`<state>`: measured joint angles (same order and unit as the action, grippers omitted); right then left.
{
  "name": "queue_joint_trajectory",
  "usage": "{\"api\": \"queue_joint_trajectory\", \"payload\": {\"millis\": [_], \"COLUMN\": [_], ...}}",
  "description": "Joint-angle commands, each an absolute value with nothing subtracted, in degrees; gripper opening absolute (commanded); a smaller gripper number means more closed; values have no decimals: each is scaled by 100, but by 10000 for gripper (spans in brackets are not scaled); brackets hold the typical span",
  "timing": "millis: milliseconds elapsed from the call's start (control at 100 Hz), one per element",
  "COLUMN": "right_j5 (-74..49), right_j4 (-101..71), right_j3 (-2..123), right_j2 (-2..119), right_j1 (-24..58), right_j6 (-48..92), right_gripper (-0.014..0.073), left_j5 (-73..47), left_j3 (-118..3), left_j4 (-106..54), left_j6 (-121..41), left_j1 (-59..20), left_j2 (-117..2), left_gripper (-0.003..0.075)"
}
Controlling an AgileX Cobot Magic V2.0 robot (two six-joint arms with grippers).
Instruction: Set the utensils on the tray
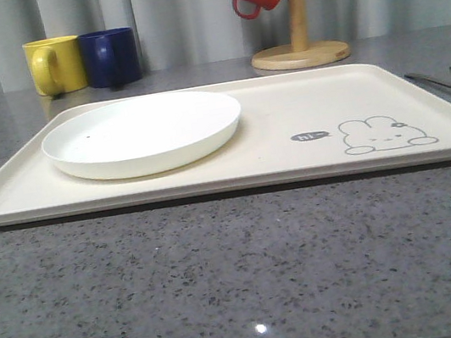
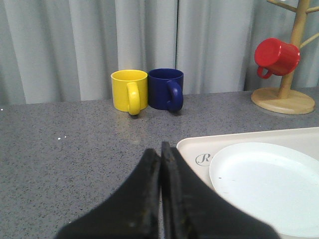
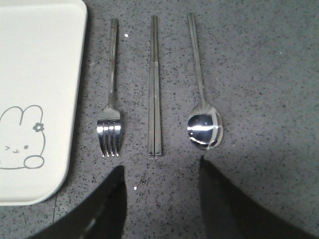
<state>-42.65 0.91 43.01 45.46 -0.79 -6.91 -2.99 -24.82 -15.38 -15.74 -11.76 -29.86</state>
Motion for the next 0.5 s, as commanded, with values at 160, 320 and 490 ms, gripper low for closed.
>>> {"api": "queue_joint_trajectory", "payload": {"millis": [160,320,490], "right_j5": [-4267,-4367,-4306], "right_j4": [-99,-550,-574], "right_j3": [5187,5852,6368], "right_j2": [5133,6025,6963], "right_j1": [-89,-8,144], "right_j6": [-414,244,362], "right_gripper": [395,395,395], "left_j5": [165,165,165], "left_j3": [-2628,-2628,-2628], "left_j4": [-1563,-1563,-1563], "left_j6": [-1544,-1544,-1544], "left_j1": [-1196,-1196,-1196], "left_j2": [-2992,-3002,-3002], "left_gripper": [-18,-18,-18]}}
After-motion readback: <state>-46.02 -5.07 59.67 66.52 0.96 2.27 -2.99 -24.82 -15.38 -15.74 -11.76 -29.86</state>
